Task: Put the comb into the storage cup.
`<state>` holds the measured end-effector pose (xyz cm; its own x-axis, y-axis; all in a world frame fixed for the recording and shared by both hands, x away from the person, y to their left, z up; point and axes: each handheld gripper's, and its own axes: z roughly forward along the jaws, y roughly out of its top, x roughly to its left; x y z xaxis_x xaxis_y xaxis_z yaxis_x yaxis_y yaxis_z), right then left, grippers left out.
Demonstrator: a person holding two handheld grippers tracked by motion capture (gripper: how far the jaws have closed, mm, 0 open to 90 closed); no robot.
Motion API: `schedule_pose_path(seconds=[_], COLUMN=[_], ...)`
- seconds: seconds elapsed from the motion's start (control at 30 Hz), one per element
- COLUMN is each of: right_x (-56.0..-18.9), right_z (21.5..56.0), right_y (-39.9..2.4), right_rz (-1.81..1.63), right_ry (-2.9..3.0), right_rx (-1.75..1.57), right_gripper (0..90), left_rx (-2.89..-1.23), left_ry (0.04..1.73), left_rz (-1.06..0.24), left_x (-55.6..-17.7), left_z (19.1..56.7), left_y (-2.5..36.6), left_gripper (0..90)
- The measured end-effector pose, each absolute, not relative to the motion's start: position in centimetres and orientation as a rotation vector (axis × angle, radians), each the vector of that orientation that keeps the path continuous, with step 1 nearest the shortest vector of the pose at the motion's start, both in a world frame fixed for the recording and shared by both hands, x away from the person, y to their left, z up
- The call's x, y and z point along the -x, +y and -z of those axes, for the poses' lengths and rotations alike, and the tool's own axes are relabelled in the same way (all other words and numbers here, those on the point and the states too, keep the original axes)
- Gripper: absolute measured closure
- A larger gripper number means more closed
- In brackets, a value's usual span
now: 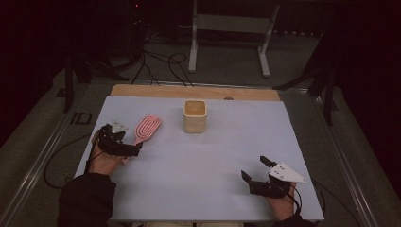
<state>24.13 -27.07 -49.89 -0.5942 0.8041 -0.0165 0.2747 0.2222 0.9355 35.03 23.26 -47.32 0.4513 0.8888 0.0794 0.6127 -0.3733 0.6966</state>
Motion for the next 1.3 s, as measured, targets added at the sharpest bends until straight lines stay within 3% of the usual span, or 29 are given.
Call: schedule_pose_path(seconds=[1.3], right_x=[-24.2], right_z=[50.0], right_y=[-27.0], right_rz=[-1.358], right_ry=[1.999], right_rx=[-0.995], right_gripper=[9.6], left_rx=[-2.297], left_ry=[1.358], left_rz=[-0.476], left_x=[-37.8], left_z=[48.0], left_y=[22.3], left_gripper=[0.0])
